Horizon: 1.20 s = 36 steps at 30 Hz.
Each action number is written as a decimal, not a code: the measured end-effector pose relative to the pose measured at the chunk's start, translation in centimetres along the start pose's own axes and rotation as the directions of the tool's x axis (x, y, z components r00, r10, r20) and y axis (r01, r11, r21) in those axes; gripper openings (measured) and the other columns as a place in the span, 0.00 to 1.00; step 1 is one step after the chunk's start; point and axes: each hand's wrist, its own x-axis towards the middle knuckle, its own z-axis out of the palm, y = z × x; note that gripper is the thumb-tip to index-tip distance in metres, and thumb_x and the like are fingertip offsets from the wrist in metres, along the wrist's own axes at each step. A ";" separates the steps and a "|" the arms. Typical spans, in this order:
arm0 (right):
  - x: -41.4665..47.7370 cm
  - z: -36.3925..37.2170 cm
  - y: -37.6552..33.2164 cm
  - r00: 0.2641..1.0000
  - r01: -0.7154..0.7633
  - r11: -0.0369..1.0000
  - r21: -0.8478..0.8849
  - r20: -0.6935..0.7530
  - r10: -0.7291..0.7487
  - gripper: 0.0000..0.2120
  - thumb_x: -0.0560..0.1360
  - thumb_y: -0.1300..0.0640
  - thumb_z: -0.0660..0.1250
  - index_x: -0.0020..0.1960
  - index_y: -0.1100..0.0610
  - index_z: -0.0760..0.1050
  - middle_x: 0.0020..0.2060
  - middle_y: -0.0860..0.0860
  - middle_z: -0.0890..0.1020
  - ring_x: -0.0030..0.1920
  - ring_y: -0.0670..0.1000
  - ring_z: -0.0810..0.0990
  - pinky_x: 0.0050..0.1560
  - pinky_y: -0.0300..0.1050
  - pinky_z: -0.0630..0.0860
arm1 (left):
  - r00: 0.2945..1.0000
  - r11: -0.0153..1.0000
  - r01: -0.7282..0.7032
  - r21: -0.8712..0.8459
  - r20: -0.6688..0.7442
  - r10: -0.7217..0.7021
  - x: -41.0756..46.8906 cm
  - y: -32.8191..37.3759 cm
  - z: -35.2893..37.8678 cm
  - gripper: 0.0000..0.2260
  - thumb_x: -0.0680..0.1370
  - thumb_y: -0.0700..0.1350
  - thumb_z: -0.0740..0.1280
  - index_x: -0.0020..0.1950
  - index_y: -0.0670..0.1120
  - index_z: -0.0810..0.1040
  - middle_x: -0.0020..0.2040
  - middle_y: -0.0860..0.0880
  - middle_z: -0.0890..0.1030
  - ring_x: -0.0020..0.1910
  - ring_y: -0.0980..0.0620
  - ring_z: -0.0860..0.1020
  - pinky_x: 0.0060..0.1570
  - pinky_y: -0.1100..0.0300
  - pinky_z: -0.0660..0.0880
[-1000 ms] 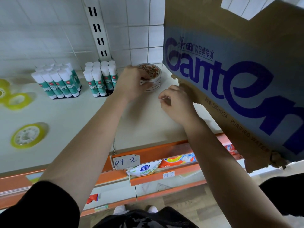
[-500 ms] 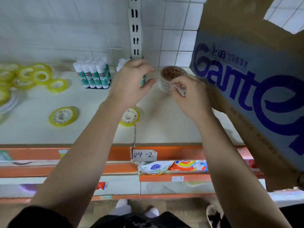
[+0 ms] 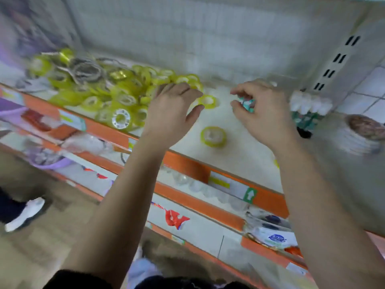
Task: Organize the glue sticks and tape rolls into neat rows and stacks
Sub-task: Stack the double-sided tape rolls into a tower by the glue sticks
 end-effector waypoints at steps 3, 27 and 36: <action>2.5 4.6 -3.4 0.997 0.055 0.998 0.017 0.058 -0.056 0.14 0.72 0.53 0.65 0.54 0.55 0.81 0.46 0.53 0.81 0.45 0.50 0.78 0.51 0.48 0.76 | 0.999 0.998 0.053 0.026 0.012 -0.053 -1.0 -6.1 -1.6 0.14 0.76 0.52 0.62 0.54 0.48 0.82 0.50 0.47 0.81 0.50 0.41 0.79 0.52 0.49 0.71; 18.9 34.7 -22.1 0.967 -0.038 0.989 -0.144 0.243 0.073 0.07 0.75 0.52 0.68 0.48 0.53 0.82 0.43 0.51 0.82 0.47 0.53 0.79 0.47 0.49 0.77 | 0.992 0.995 0.094 -0.025 0.092 -0.091 -3.5 -42.1 -4.8 0.15 0.76 0.50 0.62 0.56 0.45 0.81 0.52 0.44 0.81 0.49 0.37 0.79 0.48 0.42 0.76; 20.5 36.7 -22.9 0.927 -0.170 0.939 -0.299 0.274 0.255 0.09 0.73 0.47 0.70 0.47 0.51 0.82 0.42 0.49 0.84 0.46 0.53 0.82 0.42 0.46 0.78 | 0.998 0.999 0.043 0.018 0.046 -0.044 -2.8 -43.9 -4.2 0.12 0.76 0.48 0.64 0.55 0.46 0.82 0.51 0.46 0.81 0.49 0.40 0.78 0.51 0.46 0.70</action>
